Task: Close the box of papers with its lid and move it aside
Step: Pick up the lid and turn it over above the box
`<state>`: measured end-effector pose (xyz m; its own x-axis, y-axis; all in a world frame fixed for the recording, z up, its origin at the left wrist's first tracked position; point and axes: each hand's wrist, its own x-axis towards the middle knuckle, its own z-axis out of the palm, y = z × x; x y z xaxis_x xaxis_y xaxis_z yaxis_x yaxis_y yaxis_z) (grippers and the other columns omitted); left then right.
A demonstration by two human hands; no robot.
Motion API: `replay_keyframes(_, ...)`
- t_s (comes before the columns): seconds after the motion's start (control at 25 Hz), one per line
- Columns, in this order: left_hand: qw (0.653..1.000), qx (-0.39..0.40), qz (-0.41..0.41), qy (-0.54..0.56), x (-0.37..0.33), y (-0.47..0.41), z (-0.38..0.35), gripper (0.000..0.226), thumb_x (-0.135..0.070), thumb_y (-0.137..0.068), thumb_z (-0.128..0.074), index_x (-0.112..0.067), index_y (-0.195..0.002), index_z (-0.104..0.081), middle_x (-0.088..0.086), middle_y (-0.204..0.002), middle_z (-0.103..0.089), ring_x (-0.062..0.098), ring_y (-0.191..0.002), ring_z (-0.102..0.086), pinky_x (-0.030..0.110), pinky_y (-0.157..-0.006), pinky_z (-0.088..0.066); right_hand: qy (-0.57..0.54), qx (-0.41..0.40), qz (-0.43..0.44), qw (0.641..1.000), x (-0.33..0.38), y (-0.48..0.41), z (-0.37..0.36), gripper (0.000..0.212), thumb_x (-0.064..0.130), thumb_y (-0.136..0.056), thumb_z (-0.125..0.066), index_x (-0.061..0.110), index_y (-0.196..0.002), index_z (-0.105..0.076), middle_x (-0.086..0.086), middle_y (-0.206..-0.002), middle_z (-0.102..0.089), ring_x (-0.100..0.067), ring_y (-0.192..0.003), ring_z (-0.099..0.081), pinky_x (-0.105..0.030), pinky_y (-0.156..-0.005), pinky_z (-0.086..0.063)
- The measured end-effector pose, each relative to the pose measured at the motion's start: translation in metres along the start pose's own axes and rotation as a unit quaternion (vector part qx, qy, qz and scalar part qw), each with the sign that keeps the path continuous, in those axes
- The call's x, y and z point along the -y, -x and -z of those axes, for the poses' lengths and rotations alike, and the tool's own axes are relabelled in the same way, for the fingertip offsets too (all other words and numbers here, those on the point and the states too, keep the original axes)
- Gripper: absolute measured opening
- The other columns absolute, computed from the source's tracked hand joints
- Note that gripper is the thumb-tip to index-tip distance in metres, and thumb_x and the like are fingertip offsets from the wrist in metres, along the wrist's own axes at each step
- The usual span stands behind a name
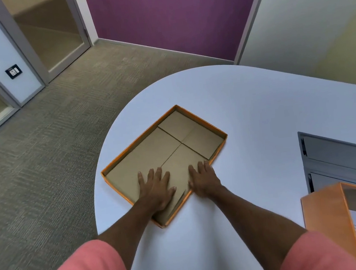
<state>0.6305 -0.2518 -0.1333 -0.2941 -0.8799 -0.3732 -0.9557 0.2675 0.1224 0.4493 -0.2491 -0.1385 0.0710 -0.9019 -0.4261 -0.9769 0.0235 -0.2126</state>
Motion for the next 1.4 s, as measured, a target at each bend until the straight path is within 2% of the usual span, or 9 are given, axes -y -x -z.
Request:
replay_keyframes(0.2,0.996,-0.017,-0.03,-0.077,-0.043,0.014,-0.002,0.07,-0.058,-0.094,-0.023,-0.018,-0.151,-0.019,0.017,-0.157,-0.022,0.03,-0.147,-0.015,0.063,-0.114,0.007,0.035,0.04,0.002,0.999,-0.036,0.006,0.013,0.061,0.014,-0.098,-0.032,0.017,-0.153,-0.005,-0.022,-0.16,0.005,-0.038,-0.147,0.014,-0.047,-0.12,-0.001)
replay_keyframes(0.44,0.994,-0.061,-0.077,-0.045,-0.053,0.008,0.005,0.061,-0.055,-0.093,-0.027,-0.017,-0.14,-0.038,0.013,-0.139,-0.048,0.028,-0.133,-0.039,0.057,-0.117,0.0,0.013,0.008,-0.016,1.0,-0.055,0.014,0.017,0.063,0.004,-0.096,-0.033,0.017,-0.152,-0.007,-0.019,-0.161,0.003,-0.035,-0.148,0.012,-0.05,-0.121,-0.002)
replay_keyframes(0.56,0.992,-0.107,-0.062,0.0,-0.024,-0.009,0.02,0.06,-0.052,-0.093,-0.034,-0.017,-0.141,-0.036,0.011,-0.15,-0.037,0.027,-0.14,-0.031,0.051,-0.118,-0.009,-0.094,-0.077,-0.044,0.992,-0.048,0.019,0.02,0.056,0.023,-0.099,-0.036,0.013,-0.151,-0.017,-0.013,-0.16,-0.014,-0.03,-0.148,-0.012,-0.043,-0.121,-0.016)
replay_keyframes(0.64,0.993,-0.107,-0.031,0.032,0.001,-0.023,0.027,0.066,-0.052,-0.093,-0.038,-0.015,-0.147,-0.027,0.012,-0.159,-0.019,0.028,-0.148,-0.015,0.05,-0.119,-0.009,-0.138,-0.156,-0.084,0.975,-0.047,0.024,0.017,0.061,0.018,-0.095,-0.044,0.005,-0.149,-0.018,-0.016,-0.157,-0.017,-0.031,-0.144,-0.021,-0.043,-0.119,-0.027)
replay_keyframes(0.76,0.995,-0.069,0.005,0.066,0.026,-0.036,0.028,0.084,-0.054,-0.09,-0.044,-0.012,-0.153,-0.009,0.013,-0.163,0.004,0.032,-0.15,0.006,0.053,-0.119,-0.002,-0.227,-0.15,-0.143,0.951,-0.044,0.026,0.013,0.074,0.006,-0.092,-0.051,-0.001,-0.15,-0.006,-0.019,-0.16,-0.009,-0.031,-0.148,-0.013,-0.038,-0.117,-0.023)
replay_keyframes(0.92,0.983,-0.027,0.067,0.166,0.027,-0.046,0.023,0.092,-0.046,-0.09,-0.053,-0.004,-0.152,0.001,0.02,-0.161,0.001,0.036,-0.149,-0.001,0.051,-0.119,-0.009,-0.3,-0.15,-0.208,0.919,-0.036,0.022,0.006,0.07,0.002,-0.089,-0.055,0.001,-0.147,-0.016,-0.021,-0.143,-0.043,-0.033,-0.129,-0.046,-0.039,-0.105,-0.043)
replay_keyframes(1.16,0.95,-0.091,0.117,0.273,0.022,-0.05,0.026,0.058,-0.024,-0.092,-0.056,-0.001,-0.141,-0.033,0.02,-0.144,-0.041,0.035,-0.132,-0.042,0.043,-0.108,-0.037,-0.387,-0.15,-0.233,0.879,-0.04,0.024,0.002,0.078,-0.015,-0.083,-0.051,0.009,-0.15,-0.019,-0.019,-0.138,-0.051,-0.032,-0.12,-0.055,-0.037,-0.098,-0.048)
replay_keyframes(1.28,0.924,-0.136,0.151,0.324,0.018,-0.046,0.034,0.025,-0.011,-0.089,-0.057,0.003,-0.11,-0.056,0.022,-0.112,-0.061,0.033,-0.101,-0.058,0.041,-0.088,-0.049,-0.419,-0.156,-0.219,0.867,-0.047,0.031,0.004,0.08,-0.018,-0.081,-0.051,0.01,-0.15,-0.021,-0.016,-0.147,-0.043,-0.033,-0.13,-0.048,-0.039,-0.102,-0.046)
replay_keyframes(1.4,0.906,-0.16,0.164,0.356,0.012,-0.041,0.054,0.013,-0.002,-0.082,-0.058,0.006,-0.092,-0.06,0.02,-0.091,-0.063,0.034,-0.085,-0.061,0.038,-0.076,-0.052,-0.449,-0.174,-0.198,0.854,-0.061,0.042,0.014,0.079,-0.011,-0.082,-0.056,0.018,-0.149,-0.026,-0.01,-0.15,-0.042,-0.03,-0.135,-0.044,-0.041,-0.108,-0.044)
